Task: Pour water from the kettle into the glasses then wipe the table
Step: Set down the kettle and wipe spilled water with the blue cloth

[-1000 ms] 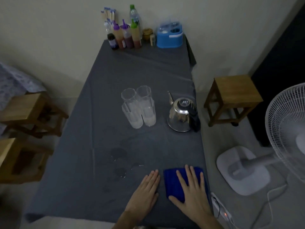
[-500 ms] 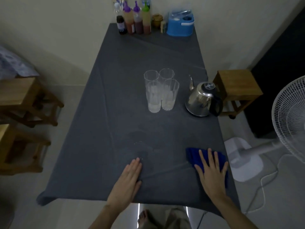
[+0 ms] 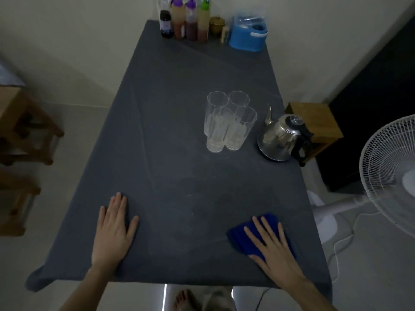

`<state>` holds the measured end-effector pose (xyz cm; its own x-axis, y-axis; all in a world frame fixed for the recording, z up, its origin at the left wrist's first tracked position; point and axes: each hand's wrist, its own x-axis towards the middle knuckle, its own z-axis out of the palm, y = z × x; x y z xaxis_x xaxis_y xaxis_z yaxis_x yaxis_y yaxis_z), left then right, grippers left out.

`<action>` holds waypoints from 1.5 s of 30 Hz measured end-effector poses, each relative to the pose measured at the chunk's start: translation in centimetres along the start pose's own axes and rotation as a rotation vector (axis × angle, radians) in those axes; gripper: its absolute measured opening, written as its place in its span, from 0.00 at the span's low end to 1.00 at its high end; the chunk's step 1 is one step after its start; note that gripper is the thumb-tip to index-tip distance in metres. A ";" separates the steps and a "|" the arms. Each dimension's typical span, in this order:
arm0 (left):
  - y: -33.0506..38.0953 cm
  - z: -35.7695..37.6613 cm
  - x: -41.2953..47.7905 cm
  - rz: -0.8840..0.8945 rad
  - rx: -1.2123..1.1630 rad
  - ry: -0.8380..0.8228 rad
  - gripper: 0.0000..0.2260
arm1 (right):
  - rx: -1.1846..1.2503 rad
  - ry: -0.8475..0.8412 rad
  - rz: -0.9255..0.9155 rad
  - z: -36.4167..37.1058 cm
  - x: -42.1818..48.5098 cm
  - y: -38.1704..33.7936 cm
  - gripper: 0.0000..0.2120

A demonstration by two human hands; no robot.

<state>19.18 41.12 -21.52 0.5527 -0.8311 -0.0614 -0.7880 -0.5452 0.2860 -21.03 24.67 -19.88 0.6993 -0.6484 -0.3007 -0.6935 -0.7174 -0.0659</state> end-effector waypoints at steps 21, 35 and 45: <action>0.3 0.1 0.3 -0.011 -0.013 0.026 0.32 | 0.578 0.336 0.476 -4.7 16.8 -7.7 0.31; 0.4 -0.1 0.1 -0.016 -0.002 0.028 0.31 | 0.124 0.117 -0.204 -0.6 5.9 -5.8 0.26; 0.3 0.0 0.2 -0.016 -0.016 0.023 0.31 | 0.262 0.206 0.405 -1.8 4.5 4.6 0.35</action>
<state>19.01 40.82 -21.39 0.5717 -0.8193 -0.0441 -0.7745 -0.5566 0.3006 -20.73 17.99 -19.86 0.3678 -0.9161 -0.1598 -0.9168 -0.3284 -0.2273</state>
